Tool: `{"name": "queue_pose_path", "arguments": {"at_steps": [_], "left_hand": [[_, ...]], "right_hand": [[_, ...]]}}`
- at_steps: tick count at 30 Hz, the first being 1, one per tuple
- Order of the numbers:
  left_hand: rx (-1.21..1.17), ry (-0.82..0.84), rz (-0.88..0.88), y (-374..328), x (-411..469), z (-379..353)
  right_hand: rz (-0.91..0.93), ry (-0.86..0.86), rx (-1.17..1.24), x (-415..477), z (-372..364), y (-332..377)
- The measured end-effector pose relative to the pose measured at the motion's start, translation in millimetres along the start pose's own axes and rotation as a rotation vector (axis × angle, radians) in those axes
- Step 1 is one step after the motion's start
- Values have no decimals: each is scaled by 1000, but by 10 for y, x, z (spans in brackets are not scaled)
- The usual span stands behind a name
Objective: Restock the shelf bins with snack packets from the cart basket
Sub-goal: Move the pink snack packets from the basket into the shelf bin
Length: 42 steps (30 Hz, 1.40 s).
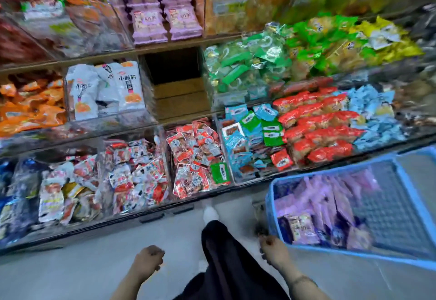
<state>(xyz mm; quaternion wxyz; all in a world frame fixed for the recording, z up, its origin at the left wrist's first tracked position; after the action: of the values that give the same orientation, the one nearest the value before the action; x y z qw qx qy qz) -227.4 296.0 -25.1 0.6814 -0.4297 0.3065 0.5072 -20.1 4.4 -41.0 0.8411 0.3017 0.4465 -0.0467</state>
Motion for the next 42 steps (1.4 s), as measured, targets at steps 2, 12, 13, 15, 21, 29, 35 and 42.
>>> {"name": "queue_pose_path", "arguments": {"at_steps": [2,12,13,15,21,29,35,42], "left_hand": [[-64,13,20,29,-132,-168],[-77,49,-21,-86,-656,-923],[-73,38,-15,-120,-668,-963],[-61,26,3,-184,-658,-1059],[-61,0,73,-584,-556,-1423],[-58,-48,-47,-1582,-496,-2226],[101,-29,-146,-2099,-348,-2746],[42,46,-172,-2267,-157,-3126]], "right_hand": [[-17,-24,51,-142,-26,-259],[-111,-90,180,-557,447,-948],[-119,-99,193,-541,531,-997],[-143,-114,198,-488,720,-1092],[-113,-101,158,-179,1488,-1245],[66,-68,-21,442,2565,-1172],[42,-38,-118,937,2873,-1303],[-170,-55,74,1465,2931,-1352]]}}
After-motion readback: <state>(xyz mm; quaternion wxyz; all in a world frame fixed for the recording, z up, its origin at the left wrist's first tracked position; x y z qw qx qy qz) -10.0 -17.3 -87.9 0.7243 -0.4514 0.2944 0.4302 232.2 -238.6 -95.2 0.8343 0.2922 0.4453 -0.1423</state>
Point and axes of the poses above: each hand's wrist, its own x-axis towards the middle knuckle, its own z-axis out of the back of the hand, y = z × x, the point moved 1 cm from there along x, towards the middle knuckle, and after that the axes turned 7 degrees about x, right-handed, at the moved point
